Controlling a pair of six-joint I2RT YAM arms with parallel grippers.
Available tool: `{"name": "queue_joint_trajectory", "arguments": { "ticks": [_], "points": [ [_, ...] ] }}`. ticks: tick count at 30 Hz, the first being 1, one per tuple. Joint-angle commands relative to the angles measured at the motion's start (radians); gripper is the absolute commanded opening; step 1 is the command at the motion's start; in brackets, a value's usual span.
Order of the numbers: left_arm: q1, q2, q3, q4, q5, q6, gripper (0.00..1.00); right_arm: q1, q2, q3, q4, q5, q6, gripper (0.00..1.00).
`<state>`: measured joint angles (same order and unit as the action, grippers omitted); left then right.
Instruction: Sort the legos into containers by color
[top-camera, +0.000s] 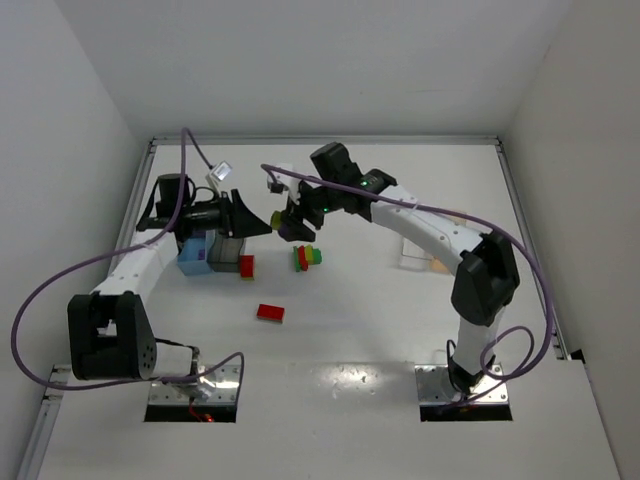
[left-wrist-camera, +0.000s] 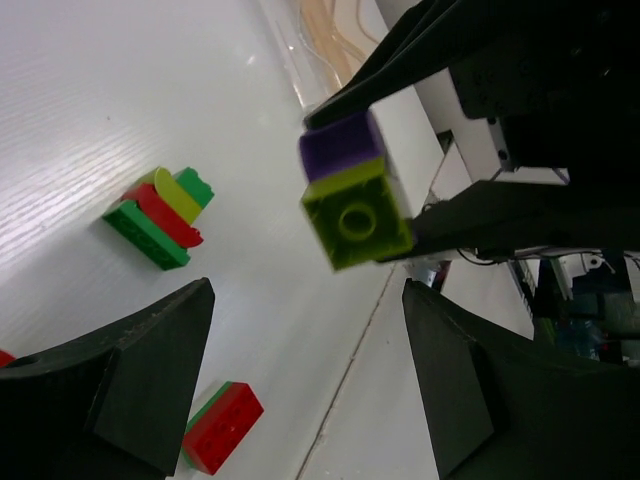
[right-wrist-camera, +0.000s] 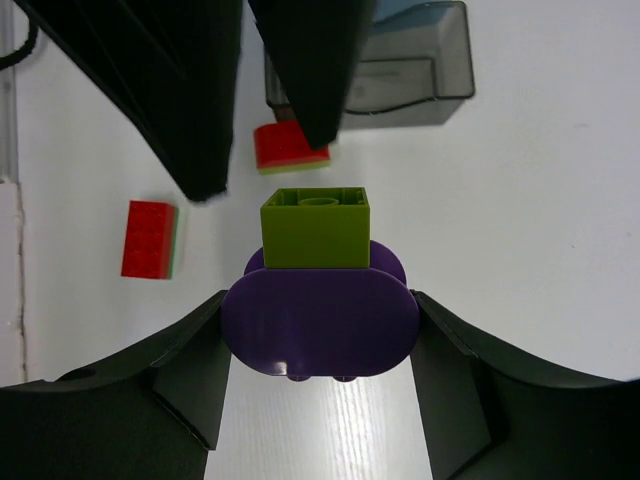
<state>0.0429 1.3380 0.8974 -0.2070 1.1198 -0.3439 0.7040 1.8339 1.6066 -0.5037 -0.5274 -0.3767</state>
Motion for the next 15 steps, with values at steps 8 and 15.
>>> {"name": "queue_joint_trajectory", "arguments": {
  "ticks": [8,15],
  "points": [
    [-0.063,0.021,0.066,0.098,0.02,-0.041,0.82,0.049,0.053,0.09,0.013,-0.042,0.022,0.23],
    [-0.081,0.039,0.066,0.107,0.029,-0.041,0.68,0.058,0.053,0.108,0.013,-0.042,0.022,0.23]
  ]
}}
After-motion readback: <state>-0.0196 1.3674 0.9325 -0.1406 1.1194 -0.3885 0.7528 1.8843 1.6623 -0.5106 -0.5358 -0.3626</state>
